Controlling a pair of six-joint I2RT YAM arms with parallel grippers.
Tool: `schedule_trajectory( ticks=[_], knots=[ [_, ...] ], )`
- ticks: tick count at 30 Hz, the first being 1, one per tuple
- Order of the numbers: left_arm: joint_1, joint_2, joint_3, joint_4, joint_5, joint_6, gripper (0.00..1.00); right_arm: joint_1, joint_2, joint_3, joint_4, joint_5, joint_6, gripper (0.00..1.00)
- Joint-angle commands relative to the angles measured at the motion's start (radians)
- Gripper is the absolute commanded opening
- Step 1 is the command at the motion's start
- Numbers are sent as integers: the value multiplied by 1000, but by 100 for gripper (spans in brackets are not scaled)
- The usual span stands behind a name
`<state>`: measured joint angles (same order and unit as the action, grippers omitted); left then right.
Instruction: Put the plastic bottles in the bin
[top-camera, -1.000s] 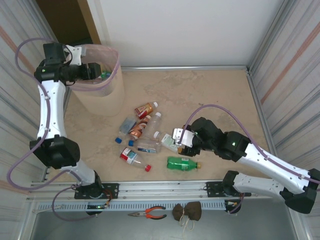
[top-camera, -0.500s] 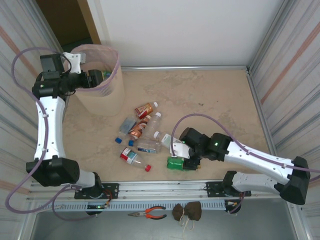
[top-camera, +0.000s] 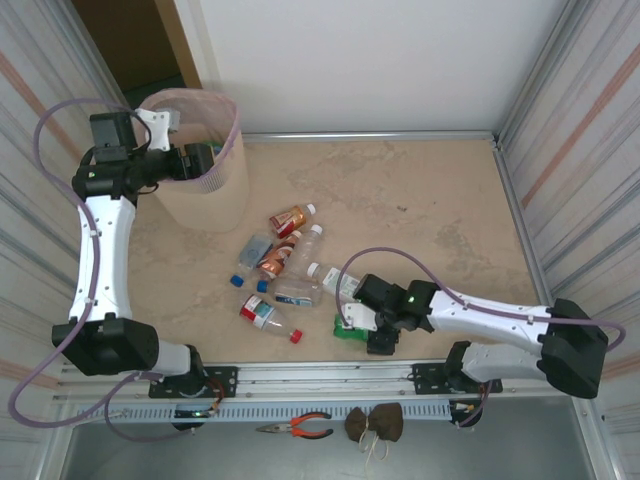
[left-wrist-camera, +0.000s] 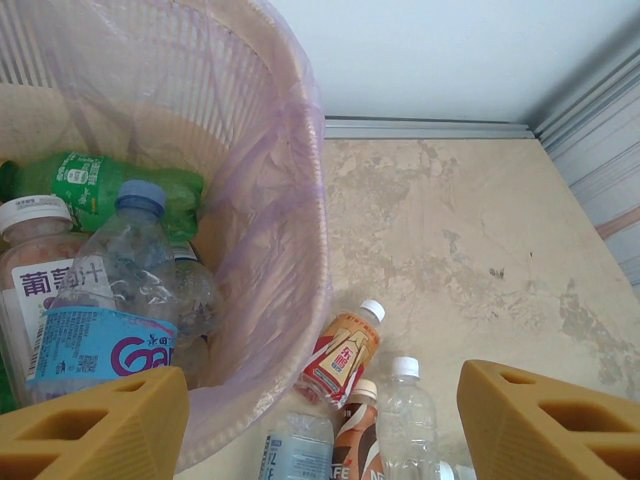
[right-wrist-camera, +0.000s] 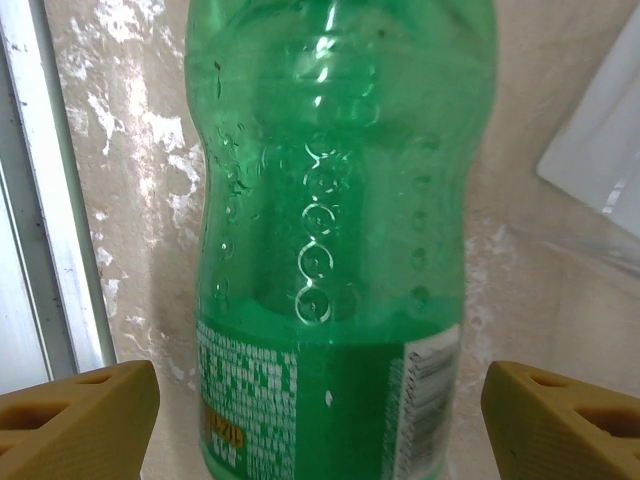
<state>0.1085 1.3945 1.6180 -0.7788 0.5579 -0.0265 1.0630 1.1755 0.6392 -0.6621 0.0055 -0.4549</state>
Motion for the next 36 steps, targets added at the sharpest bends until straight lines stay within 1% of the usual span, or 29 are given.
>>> schedule_trajectory(
  ticks=[1, 6, 9, 13, 15, 22, 30, 34, 36],
  knots=[
    [-10, -31, -16, 17, 11, -10, 72, 14, 58, -4, 30, 1, 17, 83],
    [-13, -39, -16, 17, 5, -6, 72, 31, 170, 6, 17, 16, 6, 82],
    [-13, -39, -15, 12, 3, -3, 72, 32, 224, 5, 7, 30, -1, 79],
    [-13, -40, -13, 6, 1, 1, 73, 32, 251, 10, 4, 21, -2, 76],
    [-13, -38, -11, 6, 1, 0, 73, 32, 247, 9, 6, 22, -2, 75],
    [-13, -36, -7, 7, 8, -2, 73, 30, 212, 1, 11, 30, -2, 67],
    [-13, -58, -9, 3, 21, -7, 72, 22, 163, -1, 16, 38, -2, 53],
    [-18, -68, -9, 2, 54, -15, 72, 20, 104, -5, 27, 71, -10, 52],
    [-34, -73, -6, -4, 66, -8, 72, 19, 56, -4, 32, 108, -24, 52]
  ],
)
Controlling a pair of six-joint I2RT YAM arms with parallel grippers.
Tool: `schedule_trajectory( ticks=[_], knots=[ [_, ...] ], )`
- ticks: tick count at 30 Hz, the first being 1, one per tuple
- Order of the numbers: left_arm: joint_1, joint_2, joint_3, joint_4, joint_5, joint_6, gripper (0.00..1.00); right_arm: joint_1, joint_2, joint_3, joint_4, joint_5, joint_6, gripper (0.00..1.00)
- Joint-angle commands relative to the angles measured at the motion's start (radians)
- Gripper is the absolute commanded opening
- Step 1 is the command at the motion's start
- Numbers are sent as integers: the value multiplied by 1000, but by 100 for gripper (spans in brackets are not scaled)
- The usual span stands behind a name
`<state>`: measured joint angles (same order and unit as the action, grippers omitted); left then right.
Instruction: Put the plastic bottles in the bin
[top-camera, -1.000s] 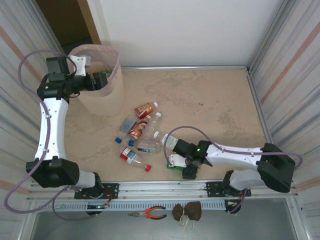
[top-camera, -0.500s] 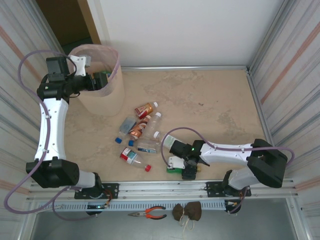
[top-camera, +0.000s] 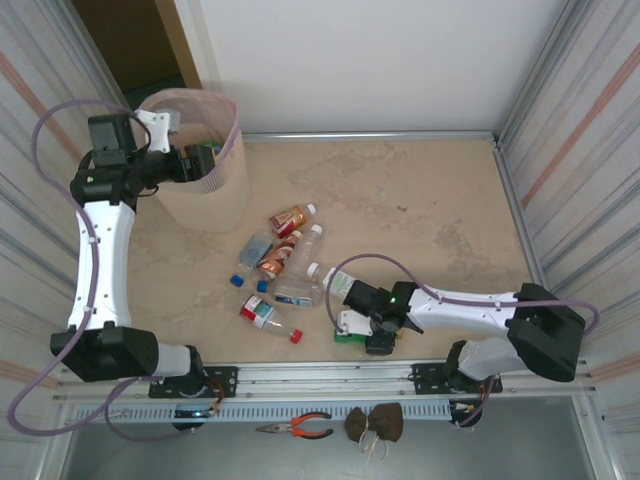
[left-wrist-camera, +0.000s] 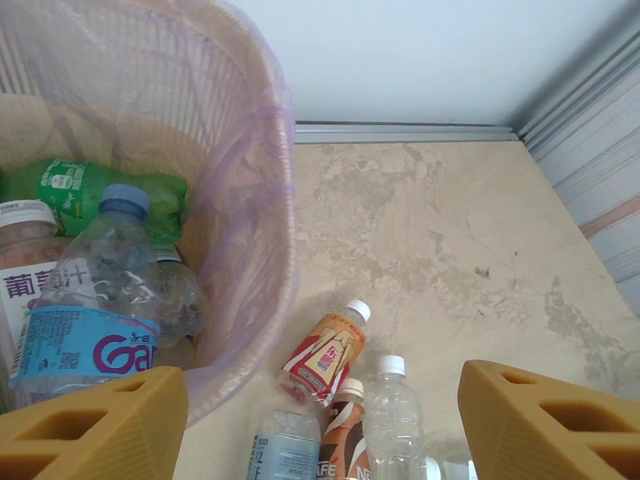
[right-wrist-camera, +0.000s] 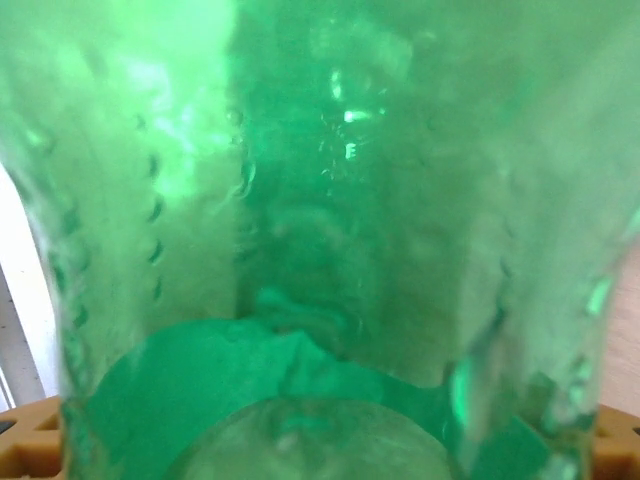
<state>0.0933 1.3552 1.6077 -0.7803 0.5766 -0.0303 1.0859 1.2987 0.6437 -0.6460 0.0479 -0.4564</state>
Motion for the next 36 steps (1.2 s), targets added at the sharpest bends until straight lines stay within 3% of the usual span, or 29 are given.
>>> schedule_trajectory(
  ticks=[1, 7, 16, 28, 36],
  knots=[
    [-28, -36, 7, -9, 52, 1, 72, -3, -91, -9, 21, 86, -28, 52],
    [-124, -28, 51, -95, 55, 62, 72, 3, -286, 17, 40, 217, -158, 52],
    [-346, -10, 86, -203, 37, 118, 72, 3, -516, 41, 190, 347, -733, 54],
    [-643, -13, 69, -251, 85, 117, 72, 23, -512, 165, 472, 407, -1361, 45],
    [-799, 9, 16, -199, 143, 87, 74, 39, -505, 172, 559, 349, -1541, 39]
  ],
)
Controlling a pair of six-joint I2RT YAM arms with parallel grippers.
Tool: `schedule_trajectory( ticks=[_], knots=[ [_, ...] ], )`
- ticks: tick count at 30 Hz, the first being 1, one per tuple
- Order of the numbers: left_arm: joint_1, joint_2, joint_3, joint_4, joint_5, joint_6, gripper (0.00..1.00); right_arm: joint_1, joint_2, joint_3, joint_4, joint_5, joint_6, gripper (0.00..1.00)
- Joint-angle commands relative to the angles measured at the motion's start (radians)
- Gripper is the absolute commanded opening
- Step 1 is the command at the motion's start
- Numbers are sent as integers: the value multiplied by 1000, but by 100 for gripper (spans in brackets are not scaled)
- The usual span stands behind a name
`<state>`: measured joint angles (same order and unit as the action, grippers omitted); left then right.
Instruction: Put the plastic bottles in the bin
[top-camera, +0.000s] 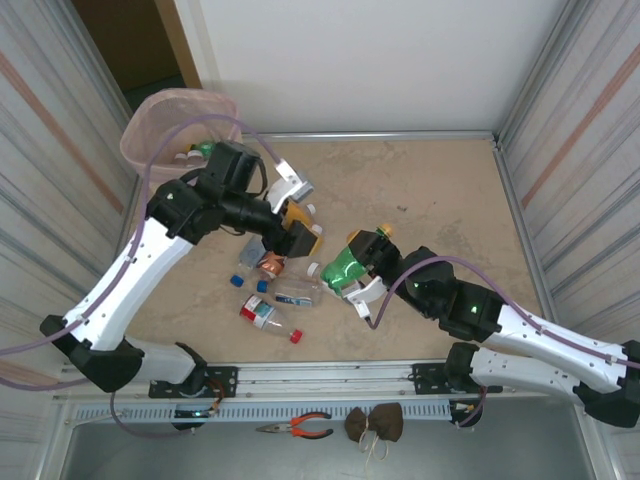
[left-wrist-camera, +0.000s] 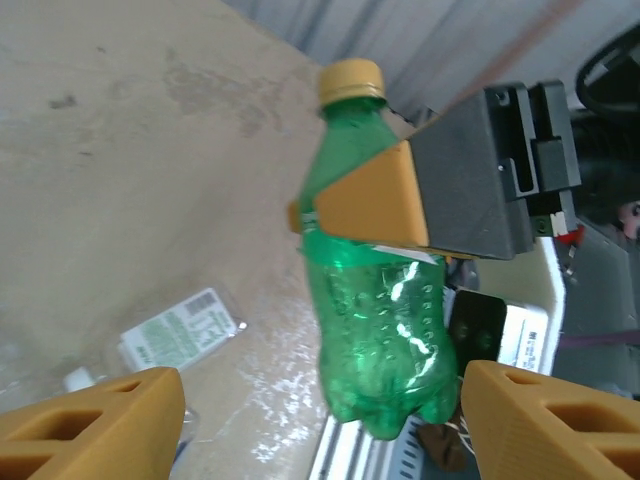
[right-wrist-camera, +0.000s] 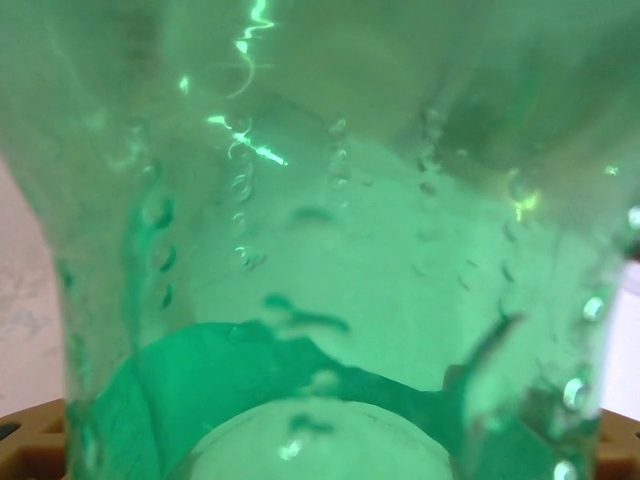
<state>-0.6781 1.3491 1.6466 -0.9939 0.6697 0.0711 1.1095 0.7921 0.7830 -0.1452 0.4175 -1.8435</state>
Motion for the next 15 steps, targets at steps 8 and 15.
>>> schedule_trajectory(
  ticks=[8, 15],
  knots=[
    [-118, 26, -122, 117, 58, -88, 75, 30, 24, 42, 93, -43, -164, 38],
    [-131, 6, -218, 212, 88, -136, 74, 44, 32, 47, 127, -60, -152, 38]
  ],
)
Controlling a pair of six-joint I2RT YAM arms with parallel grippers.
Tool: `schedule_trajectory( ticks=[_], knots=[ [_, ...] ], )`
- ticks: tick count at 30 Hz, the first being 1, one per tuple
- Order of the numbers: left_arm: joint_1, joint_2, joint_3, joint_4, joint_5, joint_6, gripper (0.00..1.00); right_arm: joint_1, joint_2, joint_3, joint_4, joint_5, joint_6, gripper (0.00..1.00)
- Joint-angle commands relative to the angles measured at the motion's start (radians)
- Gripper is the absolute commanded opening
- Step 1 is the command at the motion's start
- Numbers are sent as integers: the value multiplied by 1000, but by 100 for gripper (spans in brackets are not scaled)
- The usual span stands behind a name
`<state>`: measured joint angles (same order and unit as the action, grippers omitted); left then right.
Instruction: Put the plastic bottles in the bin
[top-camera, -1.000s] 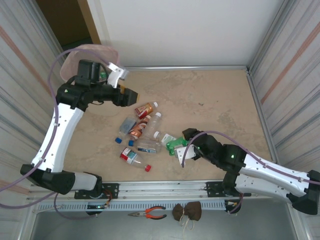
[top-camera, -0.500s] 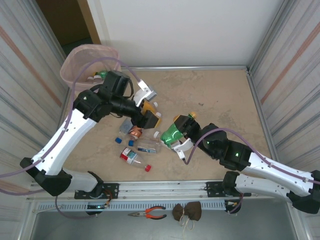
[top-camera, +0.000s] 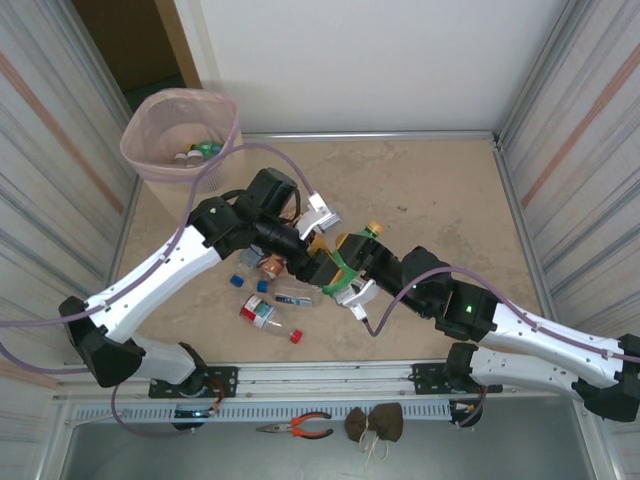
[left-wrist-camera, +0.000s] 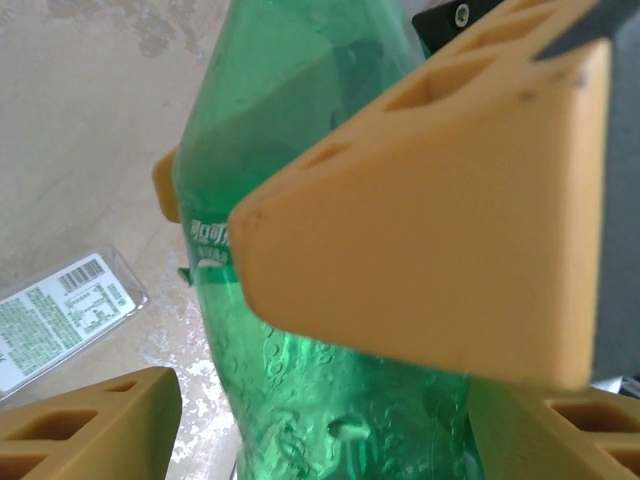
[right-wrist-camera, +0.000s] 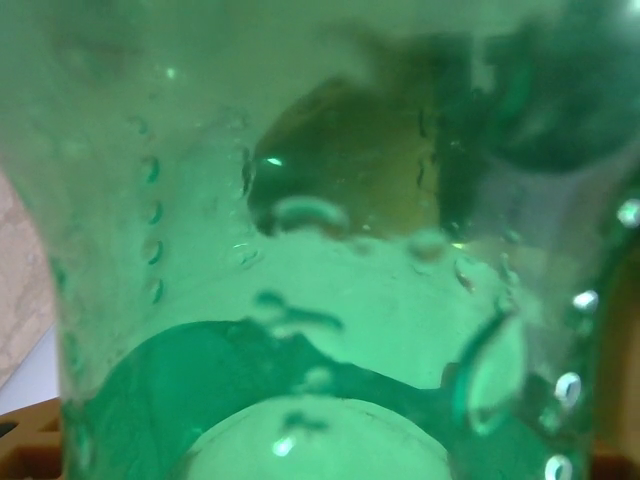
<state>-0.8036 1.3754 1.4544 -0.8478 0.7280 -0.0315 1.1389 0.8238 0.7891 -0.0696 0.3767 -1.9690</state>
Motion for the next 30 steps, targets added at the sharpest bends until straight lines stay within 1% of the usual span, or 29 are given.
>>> schedule_trajectory(
  ticks=[1, 7, 12, 18, 23, 26, 30],
  knots=[
    [-6, -22, -37, 82, 42, -38, 73, 15, 0, 42, 54, -22, -24, 38],
    [-19, 0, -56, 114, 73, -39, 68, 28, 3, 45, 73, -30, -11, 38],
    [-29, 4, -67, 129, 119, -17, 66, 30, 5, 50, 83, -23, 19, 38],
    [-30, -1, -77, 131, 145, 15, 57, 32, -1, 52, 81, -7, 41, 39],
    [-31, -1, -80, 130, 146, 33, 48, 30, -4, 48, 70, -3, 53, 40],
    [-31, -1, -78, 128, 138, 43, 46, 30, -7, 47, 60, 1, 59, 45],
    [-27, -9, -72, 114, 112, 55, 45, 31, -18, 50, 25, 2, 82, 61]
  ],
)
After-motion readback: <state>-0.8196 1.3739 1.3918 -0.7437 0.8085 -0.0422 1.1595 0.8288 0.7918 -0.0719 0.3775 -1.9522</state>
